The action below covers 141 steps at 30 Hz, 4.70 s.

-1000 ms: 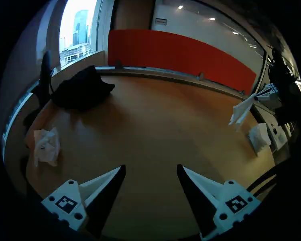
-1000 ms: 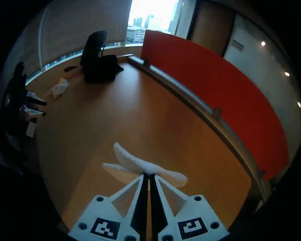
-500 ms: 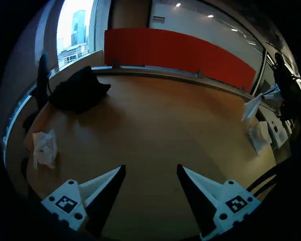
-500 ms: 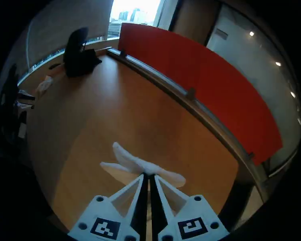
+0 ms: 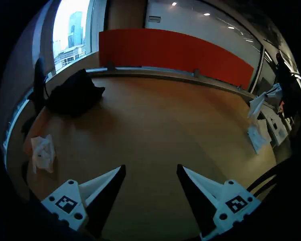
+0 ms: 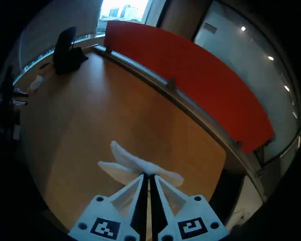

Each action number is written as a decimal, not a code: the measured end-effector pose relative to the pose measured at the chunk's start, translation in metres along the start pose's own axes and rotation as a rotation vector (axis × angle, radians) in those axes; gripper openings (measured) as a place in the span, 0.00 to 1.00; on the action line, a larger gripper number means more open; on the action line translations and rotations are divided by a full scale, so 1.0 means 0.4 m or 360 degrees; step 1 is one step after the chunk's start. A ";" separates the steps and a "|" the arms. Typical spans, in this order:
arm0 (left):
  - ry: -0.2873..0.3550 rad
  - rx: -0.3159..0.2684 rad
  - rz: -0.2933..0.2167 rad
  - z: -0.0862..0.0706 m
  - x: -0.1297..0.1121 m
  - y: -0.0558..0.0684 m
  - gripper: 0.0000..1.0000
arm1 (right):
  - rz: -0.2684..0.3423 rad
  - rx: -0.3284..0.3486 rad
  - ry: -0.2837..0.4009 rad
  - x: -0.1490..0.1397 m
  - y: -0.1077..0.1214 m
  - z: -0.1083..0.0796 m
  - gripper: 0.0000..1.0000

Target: Fold towel

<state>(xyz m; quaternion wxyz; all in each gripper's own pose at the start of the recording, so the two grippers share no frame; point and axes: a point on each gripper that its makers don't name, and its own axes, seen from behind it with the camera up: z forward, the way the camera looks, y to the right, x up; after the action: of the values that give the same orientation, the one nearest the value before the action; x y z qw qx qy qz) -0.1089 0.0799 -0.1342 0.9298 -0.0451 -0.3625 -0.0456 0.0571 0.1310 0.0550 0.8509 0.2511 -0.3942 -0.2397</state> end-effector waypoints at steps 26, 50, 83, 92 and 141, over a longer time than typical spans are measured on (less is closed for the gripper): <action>-0.0008 -0.0047 0.0051 0.000 0.001 0.048 0.94 | 0.0224 -0.0089 -0.0089 -0.270 0.024 -0.123 0.03; -0.0021 -0.0048 0.0075 -0.009 -0.010 0.053 0.94 | 0.0439 -0.0121 -0.0344 -0.575 -0.056 -0.101 0.03; -0.0025 -0.0016 0.0081 -0.027 -0.021 0.036 0.94 | 0.0507 -0.0150 -0.0487 -0.680 -0.079 -0.059 0.06; -0.0028 -0.0013 0.0078 -0.029 -0.025 0.031 0.94 | 0.0538 -0.0215 -0.0497 -0.684 -0.065 -0.049 0.11; 0.0019 -0.0028 0.0046 -0.040 -0.001 0.005 0.94 | 0.1059 -0.0359 -0.0253 -0.524 -0.126 -0.039 1.00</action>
<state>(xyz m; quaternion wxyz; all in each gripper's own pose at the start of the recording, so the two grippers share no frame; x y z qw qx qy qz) -0.0984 0.0802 -0.1464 0.9320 -0.0583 -0.3558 -0.0358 -0.0615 0.2234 -0.1001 0.8714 -0.0059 -0.4904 -0.0104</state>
